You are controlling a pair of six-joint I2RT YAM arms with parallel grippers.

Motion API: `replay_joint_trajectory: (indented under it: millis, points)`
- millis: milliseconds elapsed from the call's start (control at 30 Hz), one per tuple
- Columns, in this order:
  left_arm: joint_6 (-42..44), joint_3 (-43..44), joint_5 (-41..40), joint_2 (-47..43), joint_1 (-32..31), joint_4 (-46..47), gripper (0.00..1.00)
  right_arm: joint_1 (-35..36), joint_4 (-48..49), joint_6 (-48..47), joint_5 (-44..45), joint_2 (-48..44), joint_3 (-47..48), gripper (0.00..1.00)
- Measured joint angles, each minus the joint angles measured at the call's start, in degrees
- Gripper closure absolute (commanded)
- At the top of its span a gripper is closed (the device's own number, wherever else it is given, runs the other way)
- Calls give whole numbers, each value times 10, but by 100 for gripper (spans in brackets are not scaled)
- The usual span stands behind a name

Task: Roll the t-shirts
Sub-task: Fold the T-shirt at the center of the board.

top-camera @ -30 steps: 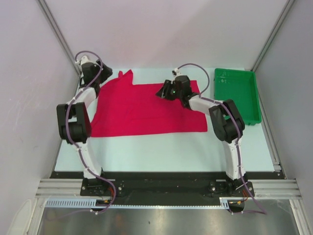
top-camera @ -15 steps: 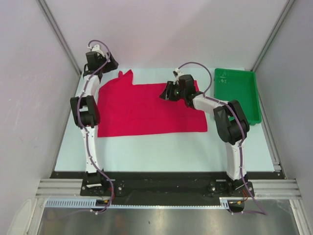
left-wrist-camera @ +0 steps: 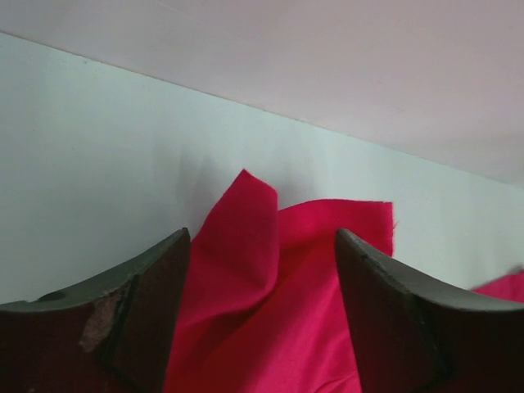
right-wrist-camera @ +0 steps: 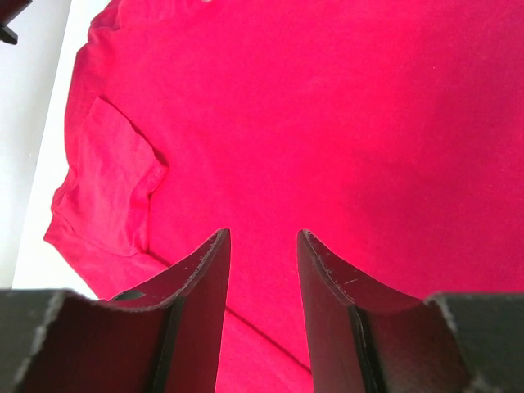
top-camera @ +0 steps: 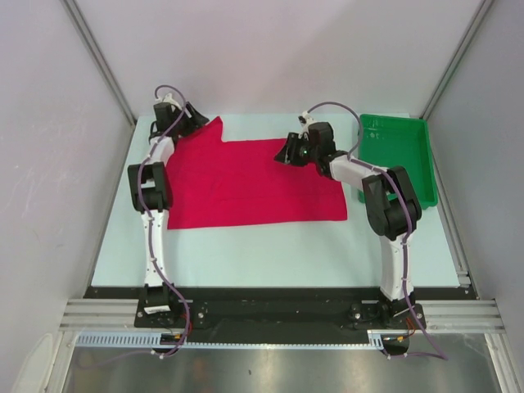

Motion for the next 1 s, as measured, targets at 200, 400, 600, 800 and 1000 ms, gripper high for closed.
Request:
replay_joint_trajectory:
  millis: [200,400,600,800,1000]
  points:
    - [-63,4,-16,0,-4,13,44,-14,0,1,-11,0,-1,57]
    - [-79,2,-37,0,-5,40,53,-45,-4,5,1,0,0,55]
    - [-80,2,-38,0,-6,46,41,-86,-69,6,62,34,67,51]
    - [-72,6,-56,0,-8,20,25,-104,-121,-1,140,68,123,42]
    - [-79,9,-76,0,-9,-20,27,-101,-185,-23,212,112,200,39]
